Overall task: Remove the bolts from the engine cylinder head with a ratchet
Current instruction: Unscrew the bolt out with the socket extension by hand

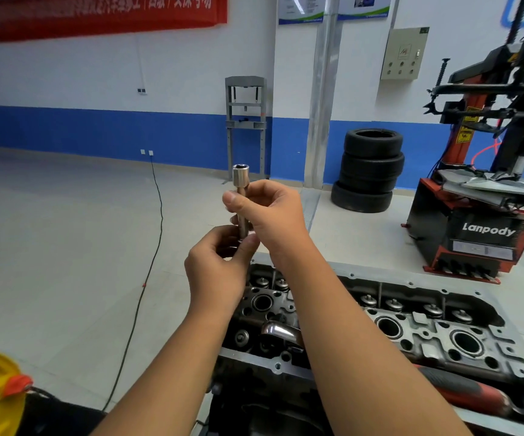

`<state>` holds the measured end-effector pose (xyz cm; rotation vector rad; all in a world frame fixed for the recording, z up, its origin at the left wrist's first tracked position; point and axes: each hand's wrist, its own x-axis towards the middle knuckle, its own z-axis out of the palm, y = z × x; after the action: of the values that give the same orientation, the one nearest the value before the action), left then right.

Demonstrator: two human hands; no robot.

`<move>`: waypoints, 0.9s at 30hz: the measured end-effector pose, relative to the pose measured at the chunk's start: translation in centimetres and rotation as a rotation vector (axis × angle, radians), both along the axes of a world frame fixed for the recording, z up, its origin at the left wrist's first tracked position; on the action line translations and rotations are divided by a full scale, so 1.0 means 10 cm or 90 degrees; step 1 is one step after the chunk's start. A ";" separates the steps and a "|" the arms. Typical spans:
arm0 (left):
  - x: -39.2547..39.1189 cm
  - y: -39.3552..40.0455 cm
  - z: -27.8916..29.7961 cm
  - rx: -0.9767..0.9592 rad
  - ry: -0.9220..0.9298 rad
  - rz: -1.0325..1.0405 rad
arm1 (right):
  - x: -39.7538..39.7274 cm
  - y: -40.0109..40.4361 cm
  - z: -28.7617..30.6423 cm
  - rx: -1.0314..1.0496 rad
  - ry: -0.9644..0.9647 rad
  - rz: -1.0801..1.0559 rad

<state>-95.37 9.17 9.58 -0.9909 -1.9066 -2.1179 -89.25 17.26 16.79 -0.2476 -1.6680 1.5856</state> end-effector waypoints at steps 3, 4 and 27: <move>-0.01 0.03 -0.03 0.006 -0.025 -0.050 | -0.01 0.00 0.00 -0.010 0.020 0.000; 0.00 0.04 -0.03 0.003 -0.034 -0.070 | -0.01 0.00 0.00 -0.012 0.019 0.011; -0.03 0.01 -0.03 -0.018 -0.033 -0.014 | -0.01 0.03 -0.01 0.010 -0.018 0.026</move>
<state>-95.64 9.27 9.28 -0.9749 -1.9631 -2.1553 -89.38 17.55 16.73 -0.2297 -1.7159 1.6054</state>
